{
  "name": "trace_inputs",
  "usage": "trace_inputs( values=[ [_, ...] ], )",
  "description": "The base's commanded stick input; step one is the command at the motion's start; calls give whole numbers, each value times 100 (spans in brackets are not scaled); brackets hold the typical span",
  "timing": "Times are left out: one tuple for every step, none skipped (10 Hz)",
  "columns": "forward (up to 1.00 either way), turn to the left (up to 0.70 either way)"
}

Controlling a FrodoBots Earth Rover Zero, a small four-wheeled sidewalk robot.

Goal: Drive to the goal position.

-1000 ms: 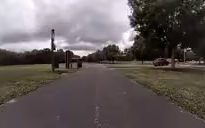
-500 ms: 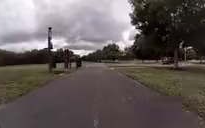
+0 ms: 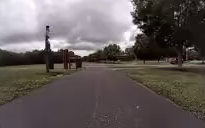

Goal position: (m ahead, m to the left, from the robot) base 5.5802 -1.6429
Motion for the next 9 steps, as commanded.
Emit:
trace_inputs(
  values=[
    [70,0],
    [70,0],
    [70,0],
    [70,0],
    [70,0],
    [70,0],
    [70,0],
    [70,0],
    [70,0]
  ],
)
